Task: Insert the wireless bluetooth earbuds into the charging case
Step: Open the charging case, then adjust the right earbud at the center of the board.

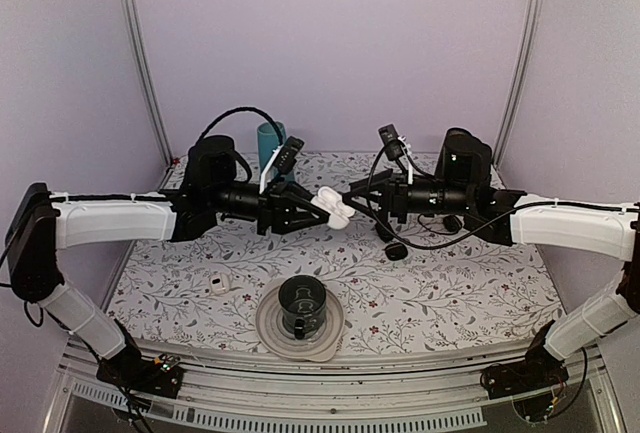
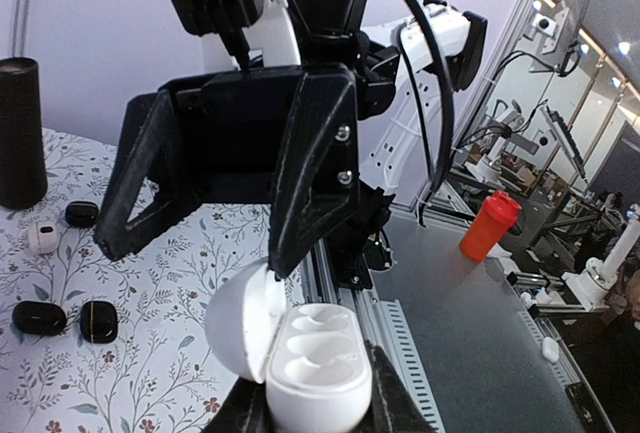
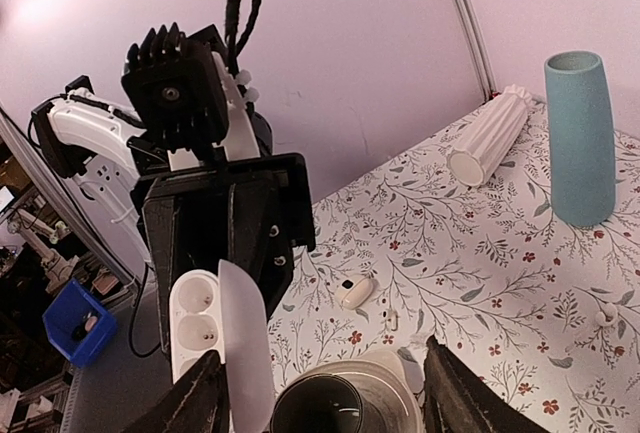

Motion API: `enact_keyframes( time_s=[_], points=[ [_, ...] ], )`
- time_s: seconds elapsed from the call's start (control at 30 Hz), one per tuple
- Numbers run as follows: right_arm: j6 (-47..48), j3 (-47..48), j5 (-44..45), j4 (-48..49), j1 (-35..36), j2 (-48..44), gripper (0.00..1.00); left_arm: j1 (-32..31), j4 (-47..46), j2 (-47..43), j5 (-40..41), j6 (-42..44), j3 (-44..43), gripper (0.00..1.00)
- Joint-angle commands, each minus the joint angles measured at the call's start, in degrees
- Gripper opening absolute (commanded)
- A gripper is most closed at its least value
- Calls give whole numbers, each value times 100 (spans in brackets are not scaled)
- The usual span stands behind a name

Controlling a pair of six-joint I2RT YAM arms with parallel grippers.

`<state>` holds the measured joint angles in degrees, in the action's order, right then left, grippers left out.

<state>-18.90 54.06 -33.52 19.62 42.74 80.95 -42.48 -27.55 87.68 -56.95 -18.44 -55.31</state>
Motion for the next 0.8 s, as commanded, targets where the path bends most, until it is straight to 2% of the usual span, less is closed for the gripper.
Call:
enact_keyframes(
  time_s=[0.0,0.23,0.63,0.77],
  points=[
    [-79,41,110,59,-82,-44,66,6,182,-231,250,187,55,0],
    [-122,51,109,64,-82,-120,66,279,289,-313,1223,80,196,0],
    [-154,-213,1070,-111,-90,-264,66,744,326,-729,2051,16,568,0],
    [-124,-216,1303,-338,-90,-173,63,878,333,-836,2162,0,621,0]
  ],
)
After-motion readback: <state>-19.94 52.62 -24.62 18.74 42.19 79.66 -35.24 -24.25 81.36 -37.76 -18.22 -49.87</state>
